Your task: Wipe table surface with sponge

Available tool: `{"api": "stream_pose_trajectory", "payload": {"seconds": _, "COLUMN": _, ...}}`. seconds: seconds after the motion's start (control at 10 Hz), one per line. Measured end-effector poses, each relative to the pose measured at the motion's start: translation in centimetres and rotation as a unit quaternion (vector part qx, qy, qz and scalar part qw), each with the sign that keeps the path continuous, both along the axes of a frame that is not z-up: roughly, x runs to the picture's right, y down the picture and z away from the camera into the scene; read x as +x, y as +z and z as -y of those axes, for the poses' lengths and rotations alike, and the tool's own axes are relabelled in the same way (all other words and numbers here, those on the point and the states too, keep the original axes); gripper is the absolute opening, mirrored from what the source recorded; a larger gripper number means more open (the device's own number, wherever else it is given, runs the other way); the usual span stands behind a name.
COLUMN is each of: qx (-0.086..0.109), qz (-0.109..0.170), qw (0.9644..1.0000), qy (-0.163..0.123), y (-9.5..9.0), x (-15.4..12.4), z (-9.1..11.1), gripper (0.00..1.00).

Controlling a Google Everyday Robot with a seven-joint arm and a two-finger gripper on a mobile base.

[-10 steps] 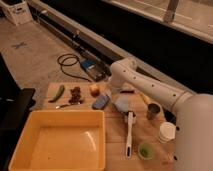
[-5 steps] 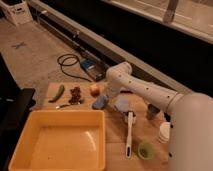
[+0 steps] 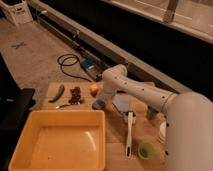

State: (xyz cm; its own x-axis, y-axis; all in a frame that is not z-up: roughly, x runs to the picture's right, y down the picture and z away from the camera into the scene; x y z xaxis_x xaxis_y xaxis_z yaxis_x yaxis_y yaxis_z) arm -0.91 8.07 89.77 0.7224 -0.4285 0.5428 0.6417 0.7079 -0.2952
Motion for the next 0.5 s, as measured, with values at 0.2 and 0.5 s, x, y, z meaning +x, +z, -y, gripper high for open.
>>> {"api": "stream_pose_trajectory", "payload": {"seconds": 0.2, "qx": -0.002, "qz": 0.019, "qw": 0.9998, "qy": -0.001, "y": 0.4, "x": -1.4, "z": 0.1, "gripper": 0.65}}
{"api": "stream_pose_trajectory", "payload": {"seconds": 0.5, "qx": -0.021, "qz": 0.036, "qw": 0.9991, "qy": -0.006, "y": 1.3, "x": -3.1, "z": -0.5, "gripper": 0.58}}
